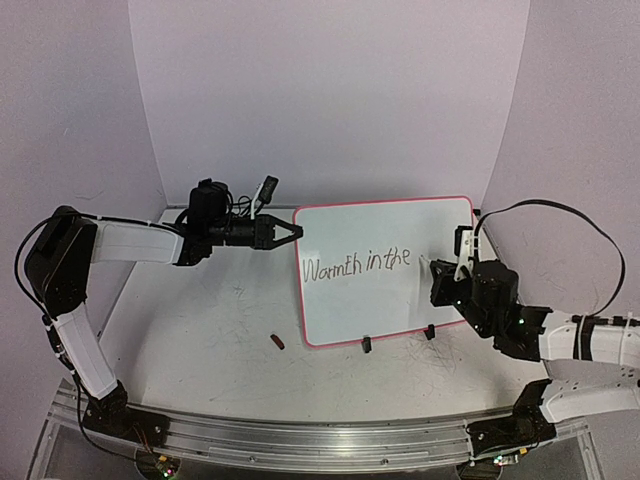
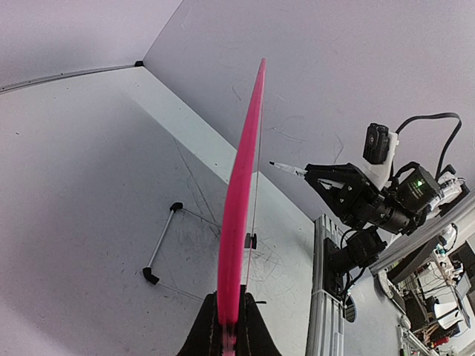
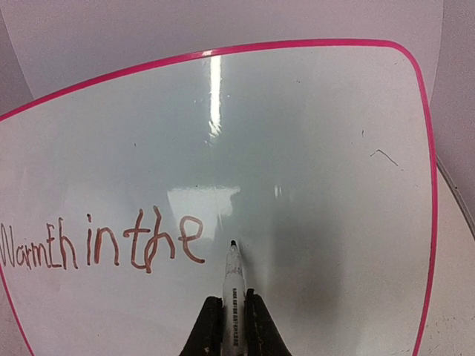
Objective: Write a sentence on the whiteboard
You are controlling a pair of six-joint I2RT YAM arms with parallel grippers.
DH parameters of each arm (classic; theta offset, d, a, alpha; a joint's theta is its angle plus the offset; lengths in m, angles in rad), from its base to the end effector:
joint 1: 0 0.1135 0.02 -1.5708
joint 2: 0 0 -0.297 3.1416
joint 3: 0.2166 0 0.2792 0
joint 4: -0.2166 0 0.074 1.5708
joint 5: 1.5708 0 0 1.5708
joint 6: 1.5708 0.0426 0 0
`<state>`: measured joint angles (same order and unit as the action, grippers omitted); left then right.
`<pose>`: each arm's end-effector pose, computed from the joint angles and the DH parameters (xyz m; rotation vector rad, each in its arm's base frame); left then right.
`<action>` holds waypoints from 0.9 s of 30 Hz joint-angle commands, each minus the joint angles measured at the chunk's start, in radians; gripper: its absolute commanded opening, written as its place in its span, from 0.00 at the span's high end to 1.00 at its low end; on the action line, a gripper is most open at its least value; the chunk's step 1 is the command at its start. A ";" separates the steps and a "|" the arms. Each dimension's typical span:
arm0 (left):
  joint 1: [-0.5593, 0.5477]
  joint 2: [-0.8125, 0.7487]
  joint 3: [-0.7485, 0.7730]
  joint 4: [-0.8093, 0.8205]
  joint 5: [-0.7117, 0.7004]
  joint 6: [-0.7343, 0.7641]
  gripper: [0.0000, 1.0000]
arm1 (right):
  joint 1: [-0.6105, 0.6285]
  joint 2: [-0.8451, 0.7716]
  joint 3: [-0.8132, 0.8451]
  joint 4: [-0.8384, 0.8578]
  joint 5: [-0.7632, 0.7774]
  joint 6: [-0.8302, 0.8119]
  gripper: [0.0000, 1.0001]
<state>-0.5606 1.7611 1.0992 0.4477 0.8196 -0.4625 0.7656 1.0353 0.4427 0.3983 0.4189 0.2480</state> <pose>0.3467 -0.2544 0.2630 0.7375 1.8159 -1.4305 0.1843 0.1531 0.2446 -0.1509 1.7562 0.3704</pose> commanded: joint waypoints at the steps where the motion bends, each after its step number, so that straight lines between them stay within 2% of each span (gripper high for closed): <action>1: -0.036 0.005 0.012 -0.051 -0.001 0.031 1.00 | -0.020 0.004 0.007 0.079 0.011 -0.026 1.00; 27: -0.036 0.005 0.013 -0.050 0.001 0.030 1.00 | -0.043 0.091 0.029 0.138 0.021 -0.024 1.00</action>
<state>-0.5606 1.7611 1.0992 0.4477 0.8200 -0.4622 0.7298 1.1160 0.4429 0.4887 0.4189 0.2279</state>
